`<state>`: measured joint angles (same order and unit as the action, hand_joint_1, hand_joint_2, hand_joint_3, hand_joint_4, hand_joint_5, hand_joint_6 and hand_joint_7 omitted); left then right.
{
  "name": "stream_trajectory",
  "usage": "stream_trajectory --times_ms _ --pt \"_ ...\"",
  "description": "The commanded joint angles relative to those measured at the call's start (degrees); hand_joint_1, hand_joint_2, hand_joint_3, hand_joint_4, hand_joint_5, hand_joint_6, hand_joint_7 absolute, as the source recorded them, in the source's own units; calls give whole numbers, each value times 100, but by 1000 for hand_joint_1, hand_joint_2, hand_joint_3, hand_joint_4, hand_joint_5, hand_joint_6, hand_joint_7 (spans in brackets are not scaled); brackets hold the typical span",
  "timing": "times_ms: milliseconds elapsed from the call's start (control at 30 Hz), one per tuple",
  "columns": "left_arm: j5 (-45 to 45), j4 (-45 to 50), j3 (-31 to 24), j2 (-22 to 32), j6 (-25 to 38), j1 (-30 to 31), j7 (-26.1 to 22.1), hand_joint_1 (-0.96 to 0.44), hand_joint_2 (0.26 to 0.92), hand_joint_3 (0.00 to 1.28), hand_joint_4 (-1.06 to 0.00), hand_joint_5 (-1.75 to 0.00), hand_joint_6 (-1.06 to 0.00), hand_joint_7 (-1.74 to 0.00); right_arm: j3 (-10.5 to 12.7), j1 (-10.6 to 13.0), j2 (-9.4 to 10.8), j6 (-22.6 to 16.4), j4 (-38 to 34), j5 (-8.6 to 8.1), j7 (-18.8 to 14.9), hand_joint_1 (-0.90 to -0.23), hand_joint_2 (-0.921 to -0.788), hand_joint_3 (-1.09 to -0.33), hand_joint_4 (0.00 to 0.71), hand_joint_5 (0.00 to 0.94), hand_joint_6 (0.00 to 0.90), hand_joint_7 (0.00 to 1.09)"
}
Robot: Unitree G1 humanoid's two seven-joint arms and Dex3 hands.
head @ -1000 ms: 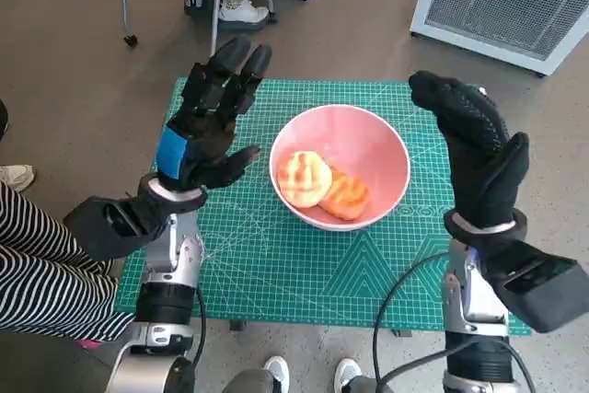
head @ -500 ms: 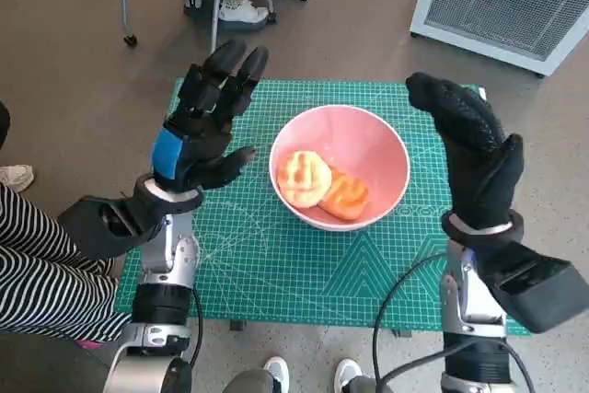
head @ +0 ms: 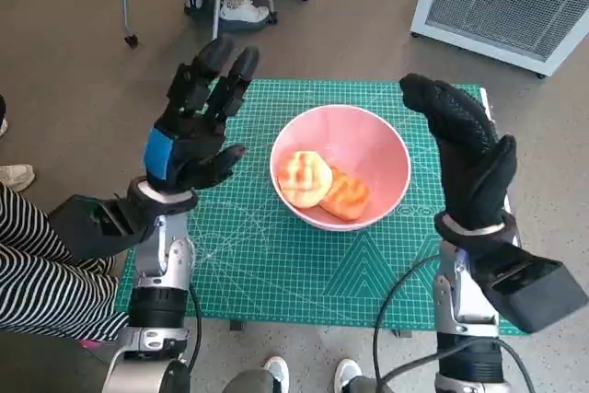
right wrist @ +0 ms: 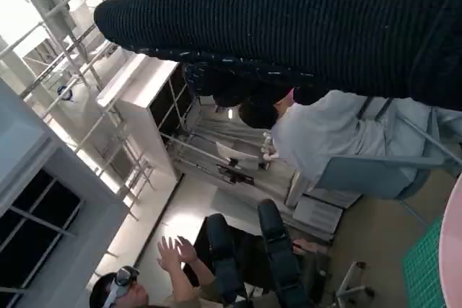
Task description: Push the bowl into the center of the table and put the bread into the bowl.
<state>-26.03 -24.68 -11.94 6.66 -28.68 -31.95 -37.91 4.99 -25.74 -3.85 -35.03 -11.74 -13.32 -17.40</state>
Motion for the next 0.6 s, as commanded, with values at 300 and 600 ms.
stream_trajectory --times_ms 300,600 --pt "-195 232 -72 59 169 88 -64 -542 921 273 -114 0 -35 -389 -57 47 93 -75 -106 52 51 -655 -921 -679 143 0 76 404" --pt "-232 183 -138 60 150 93 -121 -542 921 275 -108 0 -33 -381 -94 -9 97 -183 -250 14 -12 -656 -921 -679 143 0 76 404"
